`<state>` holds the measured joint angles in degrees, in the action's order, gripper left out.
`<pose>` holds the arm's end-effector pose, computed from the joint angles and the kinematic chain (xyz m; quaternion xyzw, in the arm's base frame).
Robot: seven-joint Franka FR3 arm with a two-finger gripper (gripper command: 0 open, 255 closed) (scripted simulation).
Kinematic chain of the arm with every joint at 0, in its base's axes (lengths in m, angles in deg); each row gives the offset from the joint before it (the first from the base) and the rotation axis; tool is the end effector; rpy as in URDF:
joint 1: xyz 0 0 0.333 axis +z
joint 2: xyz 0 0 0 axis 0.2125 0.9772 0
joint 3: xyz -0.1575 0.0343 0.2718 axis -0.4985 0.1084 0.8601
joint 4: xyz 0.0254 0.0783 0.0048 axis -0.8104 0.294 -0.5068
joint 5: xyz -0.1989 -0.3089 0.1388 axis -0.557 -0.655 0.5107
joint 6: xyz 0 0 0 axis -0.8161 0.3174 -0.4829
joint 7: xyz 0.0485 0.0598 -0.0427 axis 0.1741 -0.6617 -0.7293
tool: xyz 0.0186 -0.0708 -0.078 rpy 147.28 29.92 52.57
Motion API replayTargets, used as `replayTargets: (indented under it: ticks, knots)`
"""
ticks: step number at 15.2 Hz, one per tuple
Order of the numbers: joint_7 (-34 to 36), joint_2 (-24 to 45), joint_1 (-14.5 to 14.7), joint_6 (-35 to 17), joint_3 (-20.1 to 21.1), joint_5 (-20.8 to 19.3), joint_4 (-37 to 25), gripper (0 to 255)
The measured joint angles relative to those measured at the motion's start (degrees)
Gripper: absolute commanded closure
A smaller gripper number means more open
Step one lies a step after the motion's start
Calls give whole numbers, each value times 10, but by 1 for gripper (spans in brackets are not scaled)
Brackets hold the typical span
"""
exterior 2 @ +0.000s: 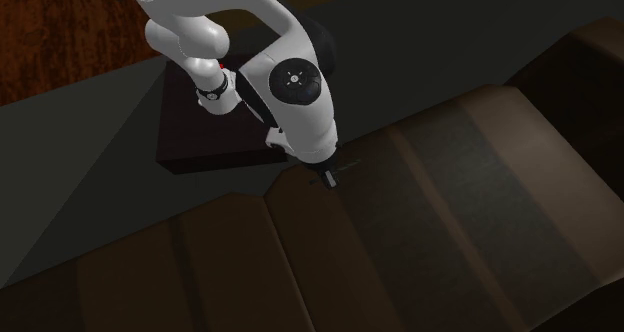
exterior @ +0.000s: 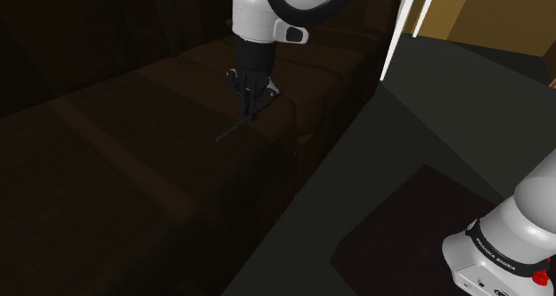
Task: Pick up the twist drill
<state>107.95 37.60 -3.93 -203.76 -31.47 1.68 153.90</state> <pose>0.4958 0.3337 0.5033 -0.8116 0.5789 0.0217 0.0758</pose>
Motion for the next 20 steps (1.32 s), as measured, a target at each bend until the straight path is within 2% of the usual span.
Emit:
replayTargets:
  ticks: [7, 20]
  knots:
    - [0, 0, 0, 4, 0, 0, -4, 255]
    - [3, -5, 1, 99, 3, 4, -96, 255]
